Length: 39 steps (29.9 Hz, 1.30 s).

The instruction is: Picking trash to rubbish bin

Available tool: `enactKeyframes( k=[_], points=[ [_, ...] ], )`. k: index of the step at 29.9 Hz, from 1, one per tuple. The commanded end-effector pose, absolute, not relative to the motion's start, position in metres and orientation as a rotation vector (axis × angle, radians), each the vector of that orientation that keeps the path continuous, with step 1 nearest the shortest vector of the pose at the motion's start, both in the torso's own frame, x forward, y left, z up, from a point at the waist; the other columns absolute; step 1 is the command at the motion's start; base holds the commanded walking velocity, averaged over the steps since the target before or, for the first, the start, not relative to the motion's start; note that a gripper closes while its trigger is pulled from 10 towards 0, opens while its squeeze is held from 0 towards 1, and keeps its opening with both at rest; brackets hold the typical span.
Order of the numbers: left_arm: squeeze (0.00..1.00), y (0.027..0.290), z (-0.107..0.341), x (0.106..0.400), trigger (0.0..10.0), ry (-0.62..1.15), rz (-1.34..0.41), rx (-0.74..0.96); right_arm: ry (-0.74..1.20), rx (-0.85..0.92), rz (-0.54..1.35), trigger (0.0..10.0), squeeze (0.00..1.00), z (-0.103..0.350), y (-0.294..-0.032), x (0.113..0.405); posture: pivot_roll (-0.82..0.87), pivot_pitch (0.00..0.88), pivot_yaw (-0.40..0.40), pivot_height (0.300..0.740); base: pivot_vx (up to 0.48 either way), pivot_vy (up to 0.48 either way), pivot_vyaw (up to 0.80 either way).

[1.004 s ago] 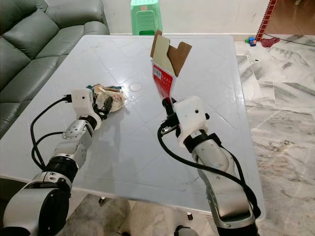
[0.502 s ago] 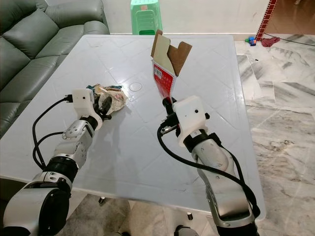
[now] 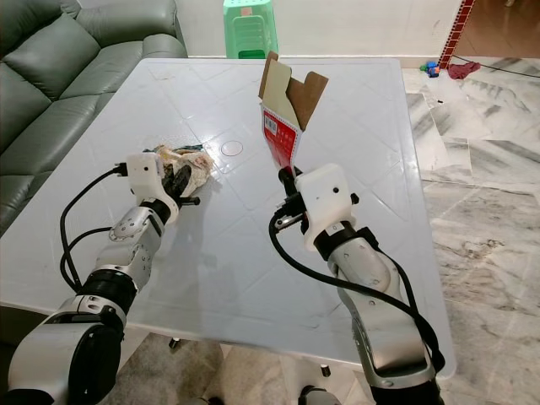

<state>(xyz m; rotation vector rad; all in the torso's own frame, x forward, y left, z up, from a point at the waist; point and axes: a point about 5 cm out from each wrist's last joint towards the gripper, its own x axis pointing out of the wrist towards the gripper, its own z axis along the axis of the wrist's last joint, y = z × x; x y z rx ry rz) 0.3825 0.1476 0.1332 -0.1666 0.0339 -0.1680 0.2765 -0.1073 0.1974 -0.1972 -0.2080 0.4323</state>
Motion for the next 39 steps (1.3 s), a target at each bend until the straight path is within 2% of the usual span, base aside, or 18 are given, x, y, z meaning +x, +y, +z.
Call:
enactKeyframes(
  k=[1,10,22,23,27,31,33,35,36,37,39],
  points=[
    [0.00,0.151,0.139,0.384,0.0,0.010,-0.168,-0.172,-0.219,-0.197,0.447,10.0,0.00,0.198,-0.104,0.277,-0.16,0.136,0.062,0.740,0.000,0.000,0.00],
    [0.00,0.153,0.164,0.385,0.0,-0.159,-0.169,-0.213,-0.230,-0.196,0.448,10.0,0.00,0.199,-0.102,0.280,-0.15,0.117,0.063,0.740,0.000,0.000,0.00],
    [0.00,0.137,0.218,0.372,0.0,-0.388,-0.323,-0.275,-0.259,-0.183,0.456,10.0,0.00,0.201,-0.096,0.289,-0.10,0.079,0.063,0.740,0.000,0.000,0.00],
    [0.00,0.137,0.223,0.372,0.0,-0.390,-0.315,-0.353,-0.261,-0.182,0.456,10.0,0.00,0.202,-0.096,0.290,-0.10,0.079,0.063,0.740,0.000,0.000,0.00],
    [0.00,0.154,0.235,0.375,0.0,-0.349,-0.222,-0.877,-0.271,-0.178,0.459,10.0,0.00,0.202,-0.093,0.292,-0.09,0.068,0.064,0.740,0.000,0.000,0.00],
    [0.00,0.165,0.221,0.373,0.0,-0.322,-0.174,-0.832,-0.275,-0.176,0.461,10.0,0.00,0.202,-0.092,0.293,-0.08,0.061,0.063,0.740,0.000,0.000,0.00],
    [0.00,0.166,0.207,0.370,0.0,-0.263,-0.149,-0.894,-0.276,-0.176,0.463,10.0,0.00,0.201,-0.091,0.293,-0.08,0.059,0.063,0.740,0.000,0.000,0.00],
    [0.00,0.162,0.191,0.363,0.0,-0.155,-0.104,-1.054,-0.278,-0.176,0.464,10.0,0.00,0.200,-0.091,0.293,-0.08,0.059,0.062,0.740,0.000,0.000,0.00],
    [0.00,0.162,0.191,0.363,0.0,-0.155,-0.104,-1.054,-0.278,-0.176,0.464,10.0,0.00,0.200,-0.091,0.293,-0.08,0.059,0.062,0.740,0.000,0.000,0.00],
    [0.00,0.159,0.185,0.360,0.0,-0.113,-0.069,-1.156,-0.278,-0.176,0.463,10.0,0.00,0.200,-0.091,0.293,-0.08,0.059,0.061,0.740,0.000,0.000,0.00],
    [0.00,0.154,0.185,0.357,0.0,-0.097,-0.081,-1.187,-0.279,-0.177,0.463,10.0,0.00,0.200,-0.091,0.293,-0.08,0.059,0.061,0.740,0.000,0.000,0.00]
  ],
)
